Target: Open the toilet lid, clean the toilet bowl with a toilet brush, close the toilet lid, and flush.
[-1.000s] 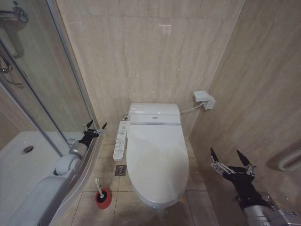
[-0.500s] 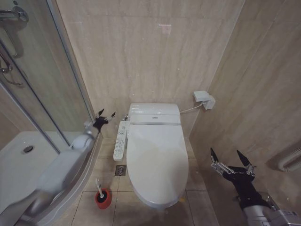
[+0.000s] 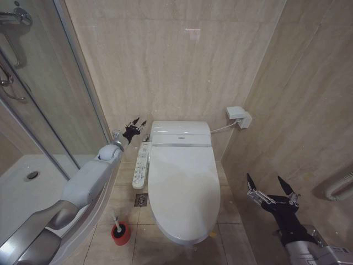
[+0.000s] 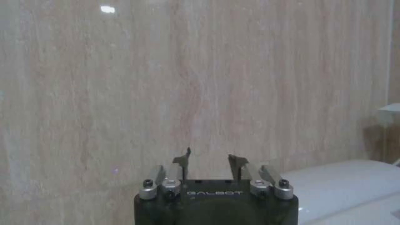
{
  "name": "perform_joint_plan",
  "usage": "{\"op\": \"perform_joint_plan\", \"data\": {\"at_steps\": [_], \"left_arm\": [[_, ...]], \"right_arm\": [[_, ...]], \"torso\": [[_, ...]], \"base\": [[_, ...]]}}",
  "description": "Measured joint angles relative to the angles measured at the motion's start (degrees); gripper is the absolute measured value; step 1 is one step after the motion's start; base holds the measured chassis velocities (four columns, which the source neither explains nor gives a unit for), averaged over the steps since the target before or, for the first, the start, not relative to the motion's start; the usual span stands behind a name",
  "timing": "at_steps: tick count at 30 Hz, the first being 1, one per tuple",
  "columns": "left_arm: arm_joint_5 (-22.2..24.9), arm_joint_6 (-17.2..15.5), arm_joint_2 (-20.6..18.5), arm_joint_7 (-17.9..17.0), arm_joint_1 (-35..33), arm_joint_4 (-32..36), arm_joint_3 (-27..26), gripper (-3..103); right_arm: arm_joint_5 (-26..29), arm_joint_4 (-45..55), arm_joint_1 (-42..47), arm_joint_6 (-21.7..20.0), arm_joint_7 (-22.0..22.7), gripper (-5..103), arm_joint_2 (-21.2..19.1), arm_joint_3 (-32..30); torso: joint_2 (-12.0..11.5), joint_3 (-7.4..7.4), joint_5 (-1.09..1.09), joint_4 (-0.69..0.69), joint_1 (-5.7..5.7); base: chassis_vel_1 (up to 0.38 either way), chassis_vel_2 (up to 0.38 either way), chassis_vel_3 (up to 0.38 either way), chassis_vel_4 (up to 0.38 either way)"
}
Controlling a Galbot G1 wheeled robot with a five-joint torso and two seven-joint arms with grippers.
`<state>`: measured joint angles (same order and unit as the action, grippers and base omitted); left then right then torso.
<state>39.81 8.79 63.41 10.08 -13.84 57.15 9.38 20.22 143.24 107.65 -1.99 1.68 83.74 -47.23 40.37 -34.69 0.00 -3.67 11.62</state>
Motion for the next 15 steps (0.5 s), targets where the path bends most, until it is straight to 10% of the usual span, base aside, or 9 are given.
{"op": "perform_joint_plan", "data": {"at_steps": [3, 4, 11, 12, 15], "left_arm": [[0.0, 0.32, -0.72, 0.32, -0.85, 0.96, -0.17, 51], [0.02, 0.38, -0.9, 0.33, -0.97, 1.17, -0.29, 24], [0.17, 0.52, -1.71, 0.82, -1.15, 1.64, -0.47, 24], [0.2, 0.57, -1.78, 1.02, -1.25, 1.66, -0.5, 1], [0.23, 0.71, -2.0, 1.83, -1.49, 1.71, -0.56, 1]], "right_arm": [[0.0, 0.0, 0.0, 0.0, 0.0, 100, 0.0, 0.0], [0.0, 0.0, 0.0, 0.0, 0.0, 100, 0.0, 0.0], [0.0, 0.0, 0.0, 0.0, 0.0, 100, 0.0, 0.0], [0.0, 0.0, 0.0, 0.0, 0.0, 100, 0.0, 0.0], [0.0, 0.0, 0.0, 0.0, 0.0, 100, 0.0, 0.0]], "torso": [[0.0, 0.0, 0.0, 0.01, -0.01], [0.01, 0.01, -0.01, 0.01, -0.01], [0.01, 0.01, -0.01, -0.02, -0.01], [0.01, 0.0, -0.01, -0.02, -0.01], [0.01, 0.01, 0.0, -0.01, 0.0]], "base": [[0.0, 0.0, 0.0, 0.0], [0.0, 0.0, 0.0, 0.0], [-0.091, 0.084, 0.085, -0.097], [-0.152, 0.181, 0.186, -0.188], [-0.192, 0.208, 0.194, -0.196]]}}
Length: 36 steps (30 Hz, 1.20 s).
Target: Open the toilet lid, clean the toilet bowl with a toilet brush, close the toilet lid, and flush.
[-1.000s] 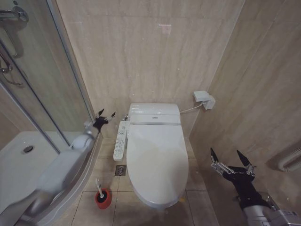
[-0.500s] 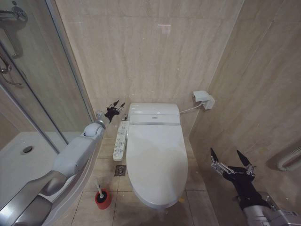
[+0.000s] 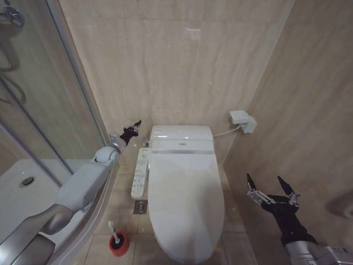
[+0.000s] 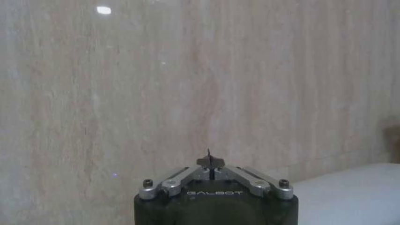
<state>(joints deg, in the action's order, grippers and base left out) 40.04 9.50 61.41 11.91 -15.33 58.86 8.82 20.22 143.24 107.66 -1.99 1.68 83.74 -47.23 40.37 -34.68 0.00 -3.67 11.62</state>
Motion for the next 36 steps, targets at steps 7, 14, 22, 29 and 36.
{"op": "perform_joint_plan", "data": {"at_steps": [7, 14, 22, 29, 36], "left_arm": [[-0.39, 0.2, -0.95, 7.06, -1.39, -0.69, -0.15, 0], [-3.5, 2.21, -2.86, 16.59, -3.15, -4.06, -1.44, 0], [-4.55, 3.9, -5.21, 23.73, -5.24, -6.53, -3.16, 0], [-4.53, 4.99, -4.38, 26.5, -5.51, -8.82, -3.18, 0], [-5.49, 5.41, -1.95, 27.23, -5.78, -11.06, -3.08, 0]], "right_arm": [[0.0, 0.0, -0.01, 0.0, 0.0, 100, 0.0, 0.0], [0.0, 0.0, 0.0, 0.0, 0.0, 100, 0.0, 0.0], [0.0, 0.0, 0.01, 0.0, 0.0, 100, 0.0, 0.0], [0.0, 0.0, 0.0, 0.0, 0.0, 100, 0.0, 0.0], [0.0, 0.0, 0.0, 0.0, 0.0, 100, 0.0, 0.0]], "torso": [[-0.03, -0.04, -0.02, -0.02, 0.07], [-0.01, 0.01, -0.03, 0.02, -0.01], [0.01, 0.01, -0.01, 0.01, -0.02], [0.0, 0.0, 0.01, 0.01, 0.01], [-0.01, 0.0, 0.0, -0.01, 0.0]], "base": [[-0.17, 0.181, 0.166, -0.158], [0.005, 0.008, -0.007, 0.017], [0.03, -0.022, -0.032, 0.022], [0.0, 0.0, 0.0, 0.0], [0.0, 0.0, 0.0, 0.0]]}}
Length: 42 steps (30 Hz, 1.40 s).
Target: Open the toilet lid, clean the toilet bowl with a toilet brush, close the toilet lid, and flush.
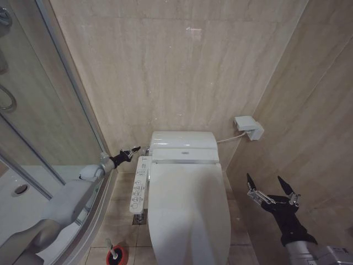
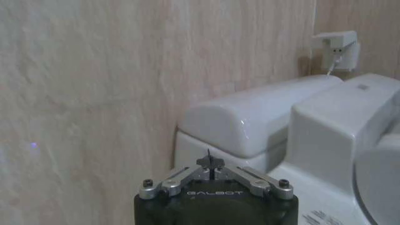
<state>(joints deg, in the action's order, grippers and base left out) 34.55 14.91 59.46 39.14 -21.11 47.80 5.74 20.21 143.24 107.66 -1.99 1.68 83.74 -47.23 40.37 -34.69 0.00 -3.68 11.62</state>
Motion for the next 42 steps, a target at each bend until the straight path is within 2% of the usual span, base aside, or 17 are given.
{"op": "perform_joint_plan", "data": {"at_steps": [16, 23, 31, 42], "left_arm": [[-1.87, 1.15, 4.68, 2.02, 2.75, -8.2, 0.4, 0], [-2.77, 1.59, 5.51, 2.95, 2.7, -10.08, -0.59, 0], [-2.79, 1.92, 6.84, 4.94, 4.33, -14.23, -0.98, 0], [-2.83, 2.46, 9.88, 5.21, 5.64, -19.67, -1.98, 0]], "right_arm": [[0.0, 0.0, 0.0, 0.0, 0.0, 100, 0.0, 0.0], [0.0, 0.0, 0.0, 0.0, 0.0, 100, 0.0, 0.0], [0.0, 0.0, 0.0, 0.0, 0.0, 100, 0.0, 0.0], [0.0, 0.0, 0.0, 0.0, 0.0, 100, 0.0, 0.0]], "torso": [[0.0, 0.0, 0.02, 0.04, 0.0], [0.0, 0.01, 0.01, -0.01, 0.0], [0.0, 0.01, 0.01, 0.02, -0.01], [0.0, 0.0, 0.0, 0.03, 0.0]], "base": [[0.0, 0.0, 0.0, 0.0], [0.0, 0.0, 0.0, 0.0], [0.0, 0.0, 0.0, 0.0], [0.0, 0.0, 0.0, 0.0]]}}
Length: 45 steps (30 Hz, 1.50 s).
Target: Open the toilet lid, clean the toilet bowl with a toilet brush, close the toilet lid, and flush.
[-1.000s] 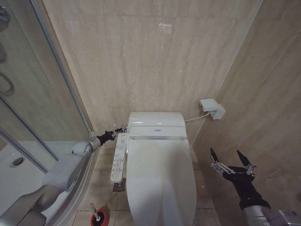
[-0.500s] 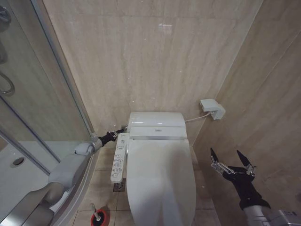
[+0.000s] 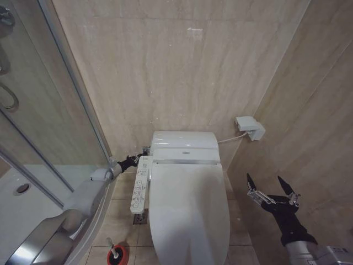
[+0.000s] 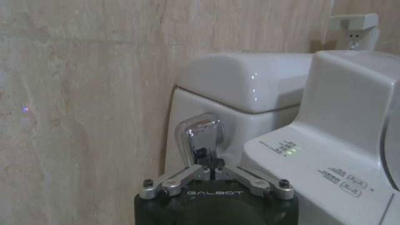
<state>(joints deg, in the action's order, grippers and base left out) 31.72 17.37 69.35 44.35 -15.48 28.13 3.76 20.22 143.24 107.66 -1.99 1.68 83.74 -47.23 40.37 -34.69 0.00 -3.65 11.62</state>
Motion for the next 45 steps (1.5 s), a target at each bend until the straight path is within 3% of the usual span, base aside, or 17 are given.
{"op": "perform_joint_plan", "data": {"at_steps": [11, 28, 32, 34, 38, 40, 41, 42, 43, 45], "left_arm": [[0.38, 0.01, 1.99, -1.29, 1.28, -2.8, -0.42, 0], [1.35, -0.3, 1.81, -2.29, 0.64, -2.02, -0.88, 0], [2.99, -1.54, 1.05, -4.73, -1.17, 1.71, -2.42, 0], [5.58, -1.89, 0.09, -7.44, -3.4, 7.35, -4.33, 0], [5.3, -0.91, -1.12, -10.74, -6.03, 12.87, -7.36, 0], [6.24, -0.4, -3.75, -16.89, -9.14, 19.9, -8.81, 0], [7.47, -0.44, -5.42, -21.05, -11.3, 24.48, -9.29, 0], [7.47, -0.44, -5.42, -21.05, -11.3, 24.48, -9.29, 0], [8.08, -0.64, -6.49, -24.83, -12.91, 28.45, -9.67, 0], [8.65, -2.56, -8.74, -35.05, -17.28, 38.52, -11.02, 0]], "right_arm": [[0.0, 0.0, 0.0, 0.0, 0.0, 100, 0.0, 0.0], [0.0, 0.0, 0.0, 0.0, 0.0, 100, 0.0, 0.0], [0.0, 0.0, -0.01, 0.0, 0.01, 100, 0.0, -0.01], [0.0, -0.01, -0.01, 0.0, 0.0, 100, 0.0, 0.01], [0.0, 0.0, -0.01, 0.0, 0.0, 100, 0.0, 0.0], [0.0, -0.01, 0.0, 0.0, 0.0, 100, 0.0, 0.0], [0.0, -0.01, 0.0, 0.0, 0.0, 100, 0.0, -0.01], [0.0, -0.01, 0.0, 0.0, 0.0, 100, 0.0, -0.01], [0.0, 0.0, -0.01, 0.0, -0.01, 100, 0.0, 0.0], [0.0, -0.01, 0.0, 0.0, 0.0, 100, 0.0, 0.0]], "torso": [[0.01, 0.0, 0.01, 0.01, -0.01], [0.0, 0.0, 0.0, -0.01, 0.01], [-0.01, -0.01, 0.0, 0.01, 0.02], [-0.02, 0.0, -0.03, -0.12, 0.05], [-0.03, -0.02, -0.06, -0.12, 0.07], [-0.02, 0.0, -0.01, -0.1, 0.05], [-0.03, -0.01, -0.01, -0.02, 0.05], [-0.03, -0.01, -0.01, -0.02, 0.05], [-0.03, -0.01, -0.04, 0.04, 0.05], [-0.01, 0.02, 0.02, 0.01, -0.01]], "base": [[0.0, 0.0, 0.0, 0.0], [0.0, 0.0, 0.0, 0.0], [0.0, 0.0, 0.0, 0.0], [0.0, 0.0, 0.0, 0.0], [-0.059, -0.024, -0.003, -0.079], [-0.066, -0.017, 0.012, -0.027], [0.0, 0.0, 0.0, 0.0], [0.0, 0.0, 0.0, 0.0], [0.0, 0.0, 0.0, 0.0], [0.0, 0.0, 0.0, 0.0]]}}
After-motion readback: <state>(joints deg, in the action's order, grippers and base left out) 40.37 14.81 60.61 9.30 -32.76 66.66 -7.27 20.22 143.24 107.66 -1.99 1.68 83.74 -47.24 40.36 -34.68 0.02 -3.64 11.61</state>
